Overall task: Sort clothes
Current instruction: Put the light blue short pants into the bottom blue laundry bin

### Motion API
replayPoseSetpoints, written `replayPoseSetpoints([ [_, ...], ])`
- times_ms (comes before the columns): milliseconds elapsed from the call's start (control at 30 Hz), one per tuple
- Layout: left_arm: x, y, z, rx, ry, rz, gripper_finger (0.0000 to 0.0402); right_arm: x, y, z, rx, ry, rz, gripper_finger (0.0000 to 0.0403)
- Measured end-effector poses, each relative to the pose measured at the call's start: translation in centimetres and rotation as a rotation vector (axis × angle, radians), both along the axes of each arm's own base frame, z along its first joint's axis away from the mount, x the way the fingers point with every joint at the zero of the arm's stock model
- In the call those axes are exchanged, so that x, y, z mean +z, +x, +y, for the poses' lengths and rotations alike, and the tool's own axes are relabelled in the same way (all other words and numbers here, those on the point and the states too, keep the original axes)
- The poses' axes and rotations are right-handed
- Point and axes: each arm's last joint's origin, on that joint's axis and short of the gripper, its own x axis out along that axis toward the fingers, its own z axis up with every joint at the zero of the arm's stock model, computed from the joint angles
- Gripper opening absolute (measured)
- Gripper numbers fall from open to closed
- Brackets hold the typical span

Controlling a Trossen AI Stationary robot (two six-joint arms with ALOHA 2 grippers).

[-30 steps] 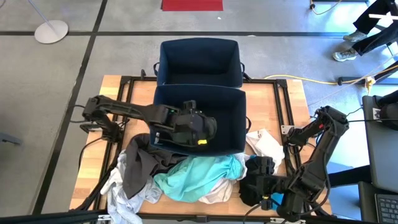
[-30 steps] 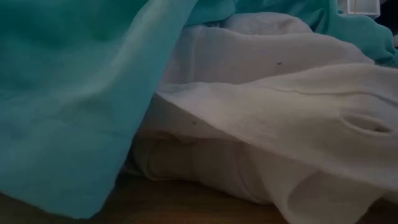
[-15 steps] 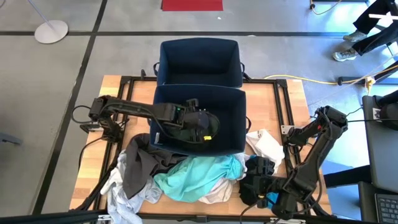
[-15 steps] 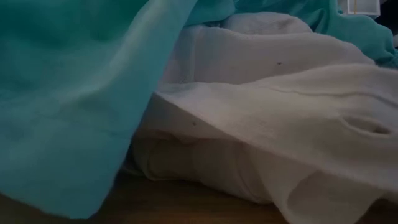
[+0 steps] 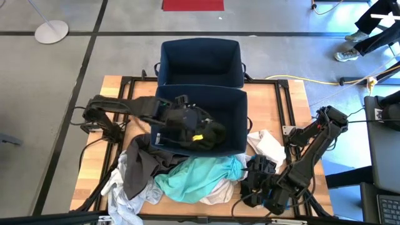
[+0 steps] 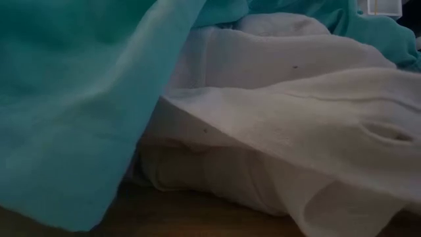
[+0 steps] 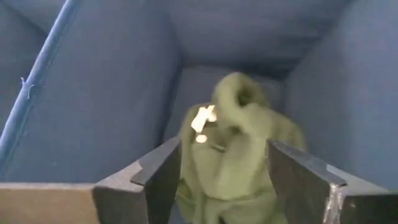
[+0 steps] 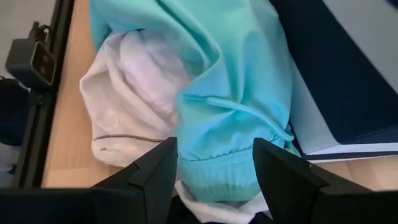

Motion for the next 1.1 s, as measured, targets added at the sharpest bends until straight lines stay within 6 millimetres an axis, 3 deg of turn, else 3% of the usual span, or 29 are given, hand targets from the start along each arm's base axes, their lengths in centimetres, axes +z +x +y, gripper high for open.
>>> replayPoseSetpoints([
  [100, 1.2, -1.8, -1.8, -0.021, -0.005, -0.037, 0.0223, 0.1, 0.4, 0.0, 0.002, 0.015, -0.011, 0.0218],
  [233, 2.4, -4.1, -4.1, -0.018, 0.024, -0.085, 0.0223, 0.3, 1.2, 0.4, 0.063, 0.022, -0.050, 0.0258],
  [467, 2.2, -7.2, -8.2, -0.027, 0.018, -0.099, 0.0224, -1.3, 3.7, 0.5, 0.090, -0.040, -0.044, 0.0332],
  [667, 0.0, -9.1, -11.9, -0.034, -0.013, -0.094, 0.0224, -3.0, 5.4, -0.1, 0.046, -0.141, -0.036, 0.0348],
  [933, -4.4, -11.6, -15.8, 0.010, -0.037, -0.146, 0.0224, -3.0, 6.7, -1.1, 0.035, -0.165, -0.038, 0.0348],
  [1100, -7.4, -12.6, -17.3, 0.033, -0.079, -0.170, 0.0224, -3.7, 7.4, -1.5, 0.043, -0.139, 0.003, 0.0322],
])
